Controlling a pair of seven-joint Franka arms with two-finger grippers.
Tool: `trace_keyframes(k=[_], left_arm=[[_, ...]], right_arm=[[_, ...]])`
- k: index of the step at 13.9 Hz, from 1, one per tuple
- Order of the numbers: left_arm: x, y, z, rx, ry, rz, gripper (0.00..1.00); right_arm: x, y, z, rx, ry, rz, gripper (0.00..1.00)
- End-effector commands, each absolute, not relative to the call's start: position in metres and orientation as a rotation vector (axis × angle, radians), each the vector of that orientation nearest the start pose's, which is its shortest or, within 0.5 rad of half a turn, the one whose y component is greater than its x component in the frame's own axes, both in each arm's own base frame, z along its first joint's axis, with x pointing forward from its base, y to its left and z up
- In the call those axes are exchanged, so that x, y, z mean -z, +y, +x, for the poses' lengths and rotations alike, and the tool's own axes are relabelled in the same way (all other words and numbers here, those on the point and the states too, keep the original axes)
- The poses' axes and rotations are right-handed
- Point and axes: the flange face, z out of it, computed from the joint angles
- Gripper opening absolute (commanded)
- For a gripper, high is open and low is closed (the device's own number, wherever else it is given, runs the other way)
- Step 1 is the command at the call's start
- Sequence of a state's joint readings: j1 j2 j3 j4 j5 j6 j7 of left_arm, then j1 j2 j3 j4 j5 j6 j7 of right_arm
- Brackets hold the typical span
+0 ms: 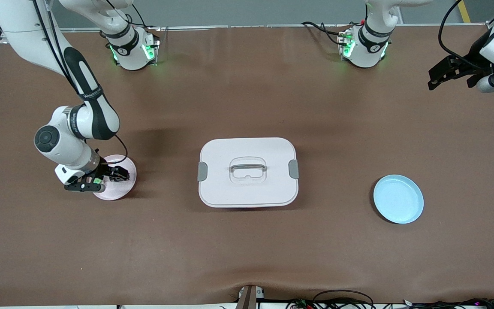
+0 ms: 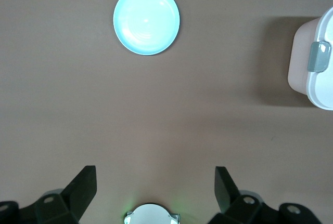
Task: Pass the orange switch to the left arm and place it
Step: 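Lower the right gripper and close it on the orange switch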
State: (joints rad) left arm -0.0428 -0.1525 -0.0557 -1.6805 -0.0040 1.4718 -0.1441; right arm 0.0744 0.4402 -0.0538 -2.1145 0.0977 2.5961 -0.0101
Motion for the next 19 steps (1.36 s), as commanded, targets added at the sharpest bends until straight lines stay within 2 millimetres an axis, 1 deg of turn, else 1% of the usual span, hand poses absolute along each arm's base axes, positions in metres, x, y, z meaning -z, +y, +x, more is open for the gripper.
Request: trace_keyframes(k=[1, 3, 5, 10, 13, 19], left_arm=[[-0.649, -0.05, 0.49, -0.072, -0.038, -3.123, 1.0], [-0.647, -0.051, 0.492, -0.077, -0.035, -3.122, 1.0], [-0.644, -0.052, 0.494, -0.081, -0.031, -3.12, 1.0], [-0.644, -0.053, 0.494, -0.079, -0.029, -3.119, 1.0], [-0.644, -0.052, 0.495, -0.067, -0.031, -3.12, 1.0], [-0.646, -0.054, 0.494, -0.062, -0.026, -3.12, 1.0]], right_arm=[[-0.193, 0.015, 0.581, 0.074, 0.054, -3.111, 1.0], [-0.188, 0.018, 0.577, 0.07, 0.045, -3.112, 1.0], [-0.186, 0.019, 0.577, 0.074, 0.043, -3.113, 1.0], [-0.182, 0.021, 0.573, 0.058, 0.037, -3.114, 1.0], [-0.176, 0.021, 0.569, 0.036, 0.037, -3.115, 1.0], [-0.175, 0.019, 0.568, 0.029, 0.042, -3.115, 1.0]])
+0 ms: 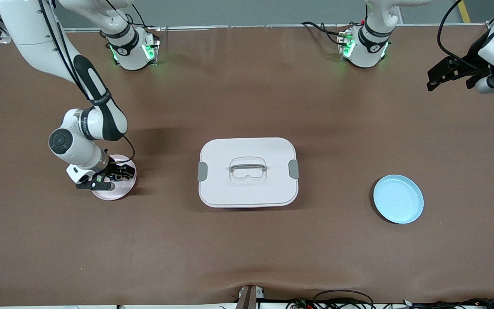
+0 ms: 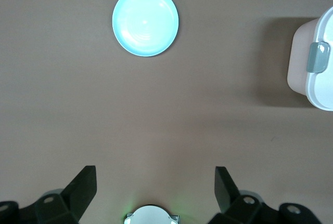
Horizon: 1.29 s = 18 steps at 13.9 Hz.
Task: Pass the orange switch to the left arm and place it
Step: 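Lower the right gripper and close it on the orange switch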
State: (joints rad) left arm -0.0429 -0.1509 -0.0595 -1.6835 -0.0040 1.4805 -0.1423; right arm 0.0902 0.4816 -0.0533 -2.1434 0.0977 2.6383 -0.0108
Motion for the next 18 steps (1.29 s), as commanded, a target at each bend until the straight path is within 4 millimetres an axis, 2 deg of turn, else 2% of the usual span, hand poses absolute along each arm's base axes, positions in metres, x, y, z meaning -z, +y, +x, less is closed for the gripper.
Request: trace_keyframes(k=[1, 4, 5, 6, 7, 12, 18], left_arm=[[-0.647, -0.054, 0.493, -0.06, -0.026, -3.12, 1.0], [-0.648, -0.055, 0.492, -0.057, -0.021, -3.12, 1.0], [-0.649, -0.056, 0.491, -0.057, -0.019, -3.12, 1.0], [-0.65, -0.056, 0.491, -0.055, -0.019, -3.12, 1.0], [-0.65, -0.056, 0.491, -0.055, -0.019, -3.12, 1.0], [-0.65, -0.057, 0.489, -0.057, -0.017, -3.119, 1.0], [-0.649, -0.057, 0.49, -0.059, -0.014, -3.119, 1.0]], right_arm=[[-0.175, 0.02, 0.568, 0.027, 0.039, -3.115, 1.0], [-0.175, 0.02, 0.568, 0.022, 0.037, -3.115, 1.0], [-0.173, 0.019, 0.567, 0.01, 0.005, -3.119, 0.44], [-0.173, 0.018, 0.567, -0.002, 0.016, -3.117, 0.05], [-0.173, 0.017, 0.566, -0.016, 0.027, -3.114, 0.0], [-0.179, 0.001, 0.568, -0.065, 0.067, -3.107, 0.0], [-0.238, 0.006, 0.609, -0.214, 0.092, -3.075, 0.0]])
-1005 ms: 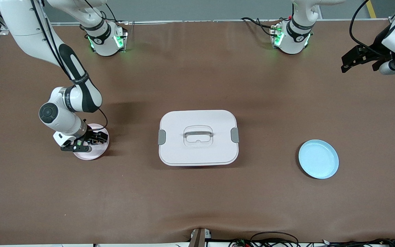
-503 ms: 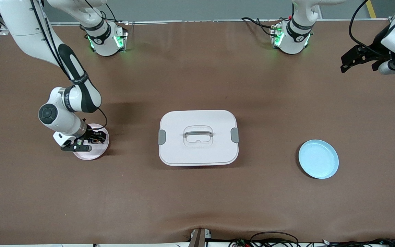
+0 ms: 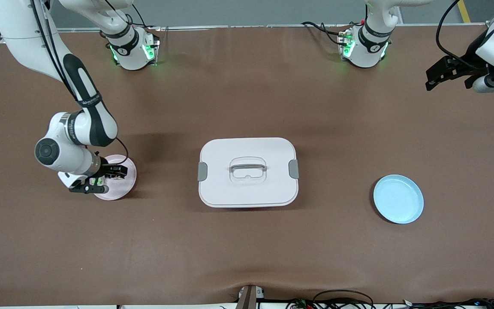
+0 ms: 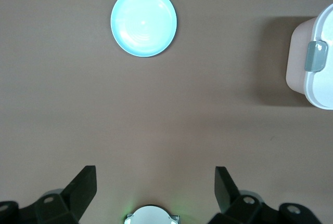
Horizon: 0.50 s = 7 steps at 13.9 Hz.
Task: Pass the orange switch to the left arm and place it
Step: 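Lift the orange switch with the right gripper toward the white box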
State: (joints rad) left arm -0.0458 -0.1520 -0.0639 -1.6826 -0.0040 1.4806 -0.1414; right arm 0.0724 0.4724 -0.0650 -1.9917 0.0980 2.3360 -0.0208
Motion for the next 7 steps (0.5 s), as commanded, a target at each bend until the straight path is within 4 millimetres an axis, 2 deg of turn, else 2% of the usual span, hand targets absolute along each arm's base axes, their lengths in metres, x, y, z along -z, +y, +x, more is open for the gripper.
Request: trace_keyframes(k=[1, 6, 7], left_arm=[[-0.649, -0.057, 0.49, -0.059, -0.014, -3.119, 1.0], [-0.652, -0.057, 0.488, -0.054, -0.014, -3.119, 1.0], [-0.652, -0.057, 0.488, -0.054, -0.014, -3.119, 1.0]], right_arm=[[-0.249, 0.008, 0.615, -0.238, 0.123, -3.062, 0.0], [-0.302, 0.022, 0.636, -0.38, 0.427, -2.956, 0.0], [-0.311, 0.026, 0.638, -0.394, 0.538, -2.903, 0.0]])
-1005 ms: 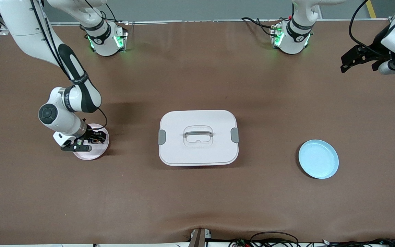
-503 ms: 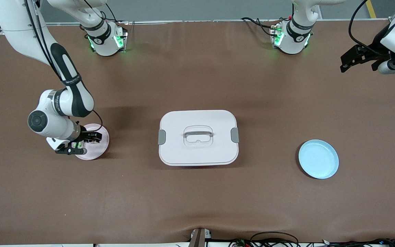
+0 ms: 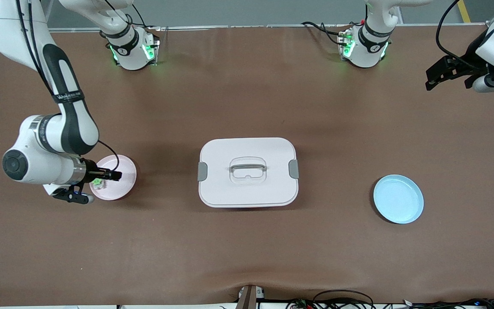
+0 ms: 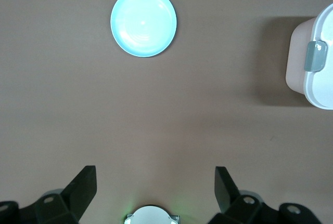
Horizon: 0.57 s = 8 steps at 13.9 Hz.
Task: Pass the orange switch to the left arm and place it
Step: 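Lift the orange switch with the right gripper toward the white box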
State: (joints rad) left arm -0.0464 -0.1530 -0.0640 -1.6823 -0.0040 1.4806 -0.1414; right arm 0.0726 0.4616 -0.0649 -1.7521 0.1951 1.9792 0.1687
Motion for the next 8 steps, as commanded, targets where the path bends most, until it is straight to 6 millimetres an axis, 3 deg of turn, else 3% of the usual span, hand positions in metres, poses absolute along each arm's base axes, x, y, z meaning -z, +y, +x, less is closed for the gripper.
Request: trace_keyframes(k=[1, 5, 8], left_arm=[[-0.652, -0.057, 0.488, -0.054, -0.014, -3.119, 1.0], [-0.651, -0.057, 0.488, -0.057, -0.015, -3.119, 1.0], [-0.651, -0.057, 0.488, -0.062, -0.015, -3.119, 1.0]], right_arm=[[-0.322, 0.031, 0.638, -0.418, 0.611, -2.846, 0.0], [-0.372, 0.067, 0.644, -0.492, 0.796, -2.702, 0.0], [-0.41, 0.119, 0.649, -0.511, 0.95, -2.669, 0.0]])
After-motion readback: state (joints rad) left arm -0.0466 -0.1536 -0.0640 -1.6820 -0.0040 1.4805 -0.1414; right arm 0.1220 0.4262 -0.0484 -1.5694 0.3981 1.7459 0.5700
